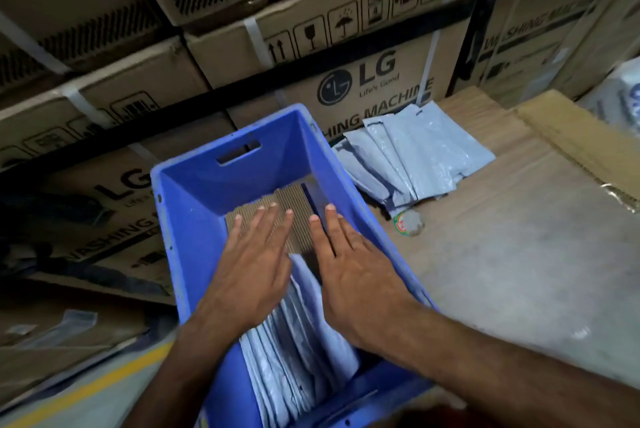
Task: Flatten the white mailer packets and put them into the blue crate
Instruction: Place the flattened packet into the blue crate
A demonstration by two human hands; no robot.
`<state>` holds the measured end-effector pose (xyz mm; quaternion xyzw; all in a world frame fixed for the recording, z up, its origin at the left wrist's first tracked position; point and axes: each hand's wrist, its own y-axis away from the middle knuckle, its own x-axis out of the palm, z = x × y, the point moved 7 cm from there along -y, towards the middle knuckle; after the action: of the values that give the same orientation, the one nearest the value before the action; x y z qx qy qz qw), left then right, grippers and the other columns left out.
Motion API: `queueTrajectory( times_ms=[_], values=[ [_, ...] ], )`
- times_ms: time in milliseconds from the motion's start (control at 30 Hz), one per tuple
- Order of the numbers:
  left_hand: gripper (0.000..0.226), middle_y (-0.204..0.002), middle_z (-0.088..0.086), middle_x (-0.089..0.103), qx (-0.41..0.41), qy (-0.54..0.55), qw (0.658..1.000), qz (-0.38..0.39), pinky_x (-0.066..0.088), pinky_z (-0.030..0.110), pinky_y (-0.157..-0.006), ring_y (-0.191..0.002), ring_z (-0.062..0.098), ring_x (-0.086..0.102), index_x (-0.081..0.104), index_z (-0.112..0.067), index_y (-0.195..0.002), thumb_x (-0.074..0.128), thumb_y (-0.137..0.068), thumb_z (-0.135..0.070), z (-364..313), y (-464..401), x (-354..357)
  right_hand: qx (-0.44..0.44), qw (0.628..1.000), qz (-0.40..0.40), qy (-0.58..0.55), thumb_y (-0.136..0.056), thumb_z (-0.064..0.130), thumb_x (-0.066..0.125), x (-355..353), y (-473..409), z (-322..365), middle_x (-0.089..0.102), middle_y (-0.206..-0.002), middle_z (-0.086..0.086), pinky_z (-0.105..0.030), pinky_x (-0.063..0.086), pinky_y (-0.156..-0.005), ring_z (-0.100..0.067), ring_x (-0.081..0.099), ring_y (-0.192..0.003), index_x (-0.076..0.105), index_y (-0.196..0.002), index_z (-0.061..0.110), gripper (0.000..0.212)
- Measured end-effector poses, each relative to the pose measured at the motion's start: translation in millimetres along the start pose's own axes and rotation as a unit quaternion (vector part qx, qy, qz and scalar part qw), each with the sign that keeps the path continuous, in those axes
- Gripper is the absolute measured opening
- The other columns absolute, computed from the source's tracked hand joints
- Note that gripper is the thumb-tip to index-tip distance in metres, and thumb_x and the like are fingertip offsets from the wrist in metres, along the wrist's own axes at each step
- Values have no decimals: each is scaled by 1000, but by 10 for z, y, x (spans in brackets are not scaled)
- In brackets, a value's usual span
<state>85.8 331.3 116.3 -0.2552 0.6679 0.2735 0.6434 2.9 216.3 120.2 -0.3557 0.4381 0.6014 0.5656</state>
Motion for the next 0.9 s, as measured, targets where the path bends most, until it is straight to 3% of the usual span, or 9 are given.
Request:
queueTrajectory(
  times_ms=[67,167,333,500,567,667,733,833,900],
  values=[
    [64,-160,13,38,-24,18,999,-22,29,58,-119,-148,31,35,38,-11,-155,28,-97,-35,-161,-70,-147,-25,997,-69,31,-79,29,19,-250,-64,-156,27,-161,-29,-48,38,-116,-37,36,-148,33,-155,-3,83],
    [67,-164,11,30,-72,36,996,-41,25,54,-122,-152,29,29,31,-12,-159,24,-96,-36,-419,-225,-266,-51,992,-92,63,-79,25,33,-506,-165,-505,40,-156,-26,-48,43,-112,-36,45,-142,45,-149,-1,75],
    [67,-154,21,44,-126,29,987,-96,39,58,-113,-140,37,47,43,-1,-151,33,-91,-30,-976,-629,-420,-110,988,-75,73,-88,22,39,-694,-323,-1323,15,-168,-18,-44,20,-125,-29,19,-155,27,-159,9,74],
    [72,-150,25,48,-158,37,979,-121,43,58,-108,-136,40,51,48,2,-146,36,-85,-33,-1747,-1314,-467,-154,984,-24,81,-91,22,56,-694,-588,-2444,7,-169,-14,-45,12,-126,-29,10,-157,23,-161,16,77],
    [74,-153,24,43,-192,53,976,-91,42,54,-110,-138,38,49,46,0,-148,35,-83,-34,-2039,-1620,-296,-160,983,12,87,-93,21,58,-644,-723,-2902,3,-169,-14,-45,9,-127,-30,5,-157,21,-162,15,78],
    [74,-140,25,58,-229,66,971,-31,53,53,-95,-123,38,62,61,1,-135,36,-76,-36,-2331,-2080,262,-187,975,44,115,-95,20,58,-530,-1026,-3432,-1,-169,-14,-46,9,-127,-31,2,-157,16,-163,17,79],
    [75,-137,26,60,-257,79,963,10,55,55,-91,-120,39,65,64,3,-131,37,-74,-37,-2411,-2351,750,-199,967,73,142,-98,23,60,-391,-1260,-3681,-10,-169,-12,-42,1,-128,-27,-6,-157,6,-163,22,85],
    [74,-146,30,50,-302,111,946,23,50,60,-101,-130,43,55,56,6,-138,39,-80,-37,-2546,-2653,1318,-220,955,98,177,-98,22,61,-195,-1540,-3957,-17,-168,-10,-36,-6,-124,-25,-11,-157,-2,-163,24,90],
    [76,-161,29,26,-322,134,937,26,33,58,-117,-148,43,31,33,4,-153,38,-92,-40,-2638,-2831,1596,-236,948,107,184,-99,18,56,-87,-1693,-4115,-15,-169,-11,-37,-1,-125,-25,-8,-157,1,-163,25,85]
  ],
)
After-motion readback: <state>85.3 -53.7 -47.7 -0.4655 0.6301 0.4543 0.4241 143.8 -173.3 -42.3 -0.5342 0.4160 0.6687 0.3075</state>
